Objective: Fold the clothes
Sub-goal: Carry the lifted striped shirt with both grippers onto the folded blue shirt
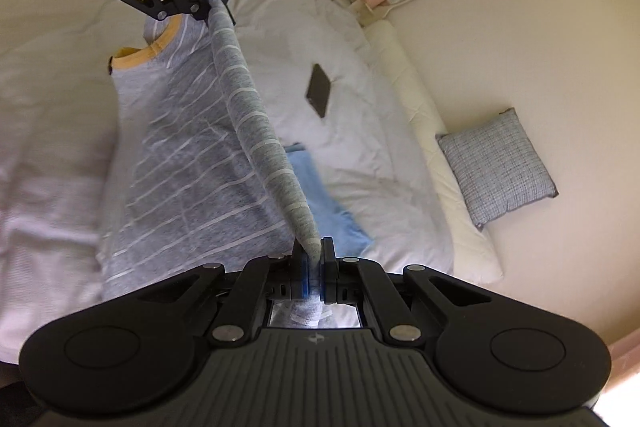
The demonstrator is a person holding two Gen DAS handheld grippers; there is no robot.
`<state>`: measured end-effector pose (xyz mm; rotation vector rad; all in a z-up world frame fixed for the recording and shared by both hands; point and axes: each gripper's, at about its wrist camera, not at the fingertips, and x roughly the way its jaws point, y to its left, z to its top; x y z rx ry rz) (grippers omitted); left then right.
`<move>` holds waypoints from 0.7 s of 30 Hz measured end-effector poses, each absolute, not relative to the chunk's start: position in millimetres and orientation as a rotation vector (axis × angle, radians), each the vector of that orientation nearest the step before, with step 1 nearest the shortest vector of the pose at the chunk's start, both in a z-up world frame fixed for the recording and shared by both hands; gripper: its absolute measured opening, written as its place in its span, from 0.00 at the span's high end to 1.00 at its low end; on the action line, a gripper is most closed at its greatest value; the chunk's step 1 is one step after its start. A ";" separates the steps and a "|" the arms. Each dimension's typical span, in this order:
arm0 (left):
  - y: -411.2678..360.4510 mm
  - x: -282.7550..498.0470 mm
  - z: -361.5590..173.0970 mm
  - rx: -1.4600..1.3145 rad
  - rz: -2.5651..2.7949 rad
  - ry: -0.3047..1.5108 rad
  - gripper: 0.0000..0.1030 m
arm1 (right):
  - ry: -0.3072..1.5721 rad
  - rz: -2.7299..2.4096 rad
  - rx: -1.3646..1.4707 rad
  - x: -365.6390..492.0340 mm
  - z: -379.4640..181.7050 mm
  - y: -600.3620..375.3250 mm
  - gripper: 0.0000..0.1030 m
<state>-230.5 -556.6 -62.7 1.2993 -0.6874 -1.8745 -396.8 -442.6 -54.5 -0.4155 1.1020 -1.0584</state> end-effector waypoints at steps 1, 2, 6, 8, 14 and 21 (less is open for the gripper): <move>-573.2 -240.2 -60.2 1.298 -1.862 -0.678 0.95 | 1.094 -1.053 -0.423 -405.2 -51.6 -458.5 0.99; -590.2 -250.0 -57.7 1.297 -1.848 -0.670 0.95 | 1.086 -1.048 -0.431 -413.6 -48.9 -474.9 0.99; -652.3 -285.6 -48.7 1.263 -1.773 -0.641 0.95 | 1.038 -1.054 -0.509 -442.8 -36.0 -555.0 0.99; -682.9 -301.3 -43.8 1.239 -1.728 -0.632 0.95 | 1.007 -1.064 -0.557 -455.0 -28.3 -596.1 0.99; -738.0 -339.1 -98.5 1.245 -1.629 -0.565 0.95 | 0.916 -1.083 -0.671 -483.3 -34.3 -691.5 0.99; -734.3 -364.2 -241.6 1.483 -1.696 -0.397 0.92 | 1.105 -0.898 -0.509 -506.6 -182.8 -741.4 0.99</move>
